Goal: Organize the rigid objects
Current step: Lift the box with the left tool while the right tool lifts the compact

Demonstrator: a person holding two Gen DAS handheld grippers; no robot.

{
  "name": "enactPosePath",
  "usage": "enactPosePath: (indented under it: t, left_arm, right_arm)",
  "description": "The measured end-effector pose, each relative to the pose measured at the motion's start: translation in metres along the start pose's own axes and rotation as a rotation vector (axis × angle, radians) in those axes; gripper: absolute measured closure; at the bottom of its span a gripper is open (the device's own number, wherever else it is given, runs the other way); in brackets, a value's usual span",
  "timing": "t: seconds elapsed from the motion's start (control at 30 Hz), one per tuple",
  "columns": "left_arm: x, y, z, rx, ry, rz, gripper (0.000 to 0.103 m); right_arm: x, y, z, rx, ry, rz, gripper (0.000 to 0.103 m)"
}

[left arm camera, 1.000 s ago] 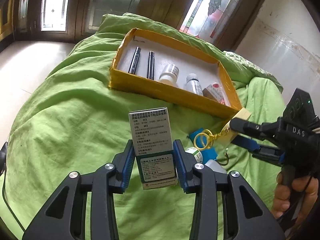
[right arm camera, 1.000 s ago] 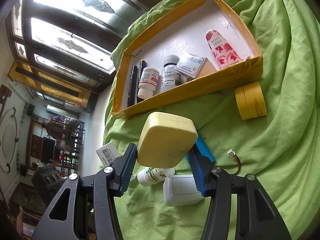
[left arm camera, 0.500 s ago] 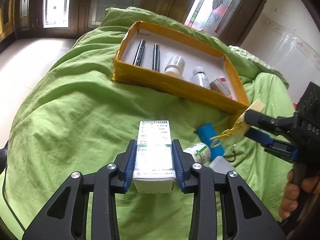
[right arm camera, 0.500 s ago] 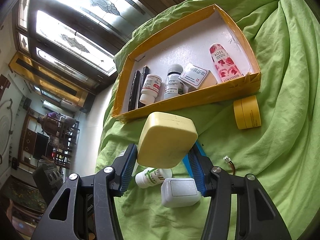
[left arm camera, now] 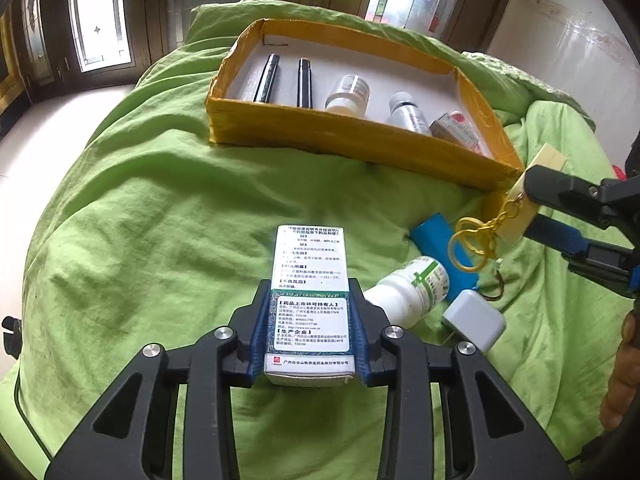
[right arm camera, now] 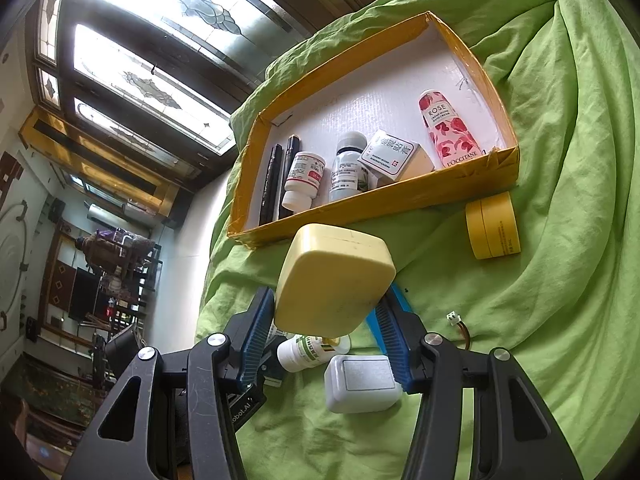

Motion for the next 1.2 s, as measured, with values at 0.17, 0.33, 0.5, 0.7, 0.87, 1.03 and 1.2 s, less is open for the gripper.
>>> enactPosePath:
  t: [0.17,0.33,0.5,0.7,0.87,1.03,1.2]
  left_arm:
    - [0.003,0.000,0.001,0.003,0.032,-0.015,0.071]
    - [0.003,0.002,0.003,-0.002,0.045,-0.015,0.071]
    - [0.001,0.010,0.007,-0.024,0.047,-0.023,0.071]
    - [-0.006,0.017,0.013,-0.027,0.055,-0.043,0.071]
    - [-0.016,0.019,0.018,-0.028,0.075,-0.070,0.071]
    - [-0.029,0.023,0.021,-0.039,0.059,-0.089,0.071]
    - [-0.030,0.029,0.028,-0.060,0.068,-0.091,0.071]
  right_arm:
    - [0.004,0.000,0.000,-0.005,0.008,-0.001,0.055]
    - [0.009,0.005,0.003,-0.020,0.017,0.018,0.055]
    - [0.011,0.011,0.007,-0.040,0.014,0.043,0.055]
    - [0.012,0.016,0.013,-0.059,-0.001,0.069,0.055]
    - [0.012,0.017,0.016,-0.068,-0.014,0.086,0.055]
    - [0.011,0.018,0.018,-0.072,-0.023,0.091,0.055]
    - [0.011,0.019,0.019,-0.078,-0.021,0.092,0.055]
Point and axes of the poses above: each gripper's, at about its wrist camera, not at the fingertips, and y roughly against the way its jaws point, x to its left, z to its top, the point moved 2 cm from there along -y, roughly the way its jaws point, and after that the axes turned 13 degrees about -x, right-handed, at the moved point
